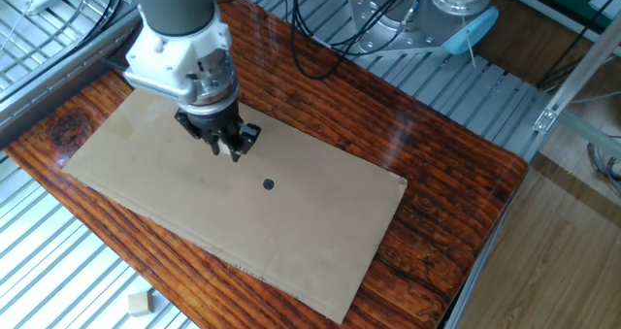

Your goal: Pick up one small block

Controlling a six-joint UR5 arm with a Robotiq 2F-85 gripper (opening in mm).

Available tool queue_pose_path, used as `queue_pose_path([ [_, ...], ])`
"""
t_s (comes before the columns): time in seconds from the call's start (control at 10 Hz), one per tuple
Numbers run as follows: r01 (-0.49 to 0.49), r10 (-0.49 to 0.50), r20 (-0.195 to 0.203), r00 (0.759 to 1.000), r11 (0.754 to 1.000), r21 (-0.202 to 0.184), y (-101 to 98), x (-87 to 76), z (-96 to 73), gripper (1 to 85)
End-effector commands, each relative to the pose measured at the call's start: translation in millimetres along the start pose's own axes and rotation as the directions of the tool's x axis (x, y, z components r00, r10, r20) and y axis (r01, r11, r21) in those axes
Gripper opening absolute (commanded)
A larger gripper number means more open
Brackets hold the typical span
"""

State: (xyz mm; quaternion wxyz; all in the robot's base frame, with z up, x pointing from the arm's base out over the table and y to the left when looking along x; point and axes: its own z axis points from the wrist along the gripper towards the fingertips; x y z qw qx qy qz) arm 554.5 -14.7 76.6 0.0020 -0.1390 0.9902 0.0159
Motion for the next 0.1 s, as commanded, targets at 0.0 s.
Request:
queue_pose_path([
  [0.0,-0.025,0.025,0.012,1.0,1.0,-0.018,-1.7,-1.6,1.8,1.0],
])
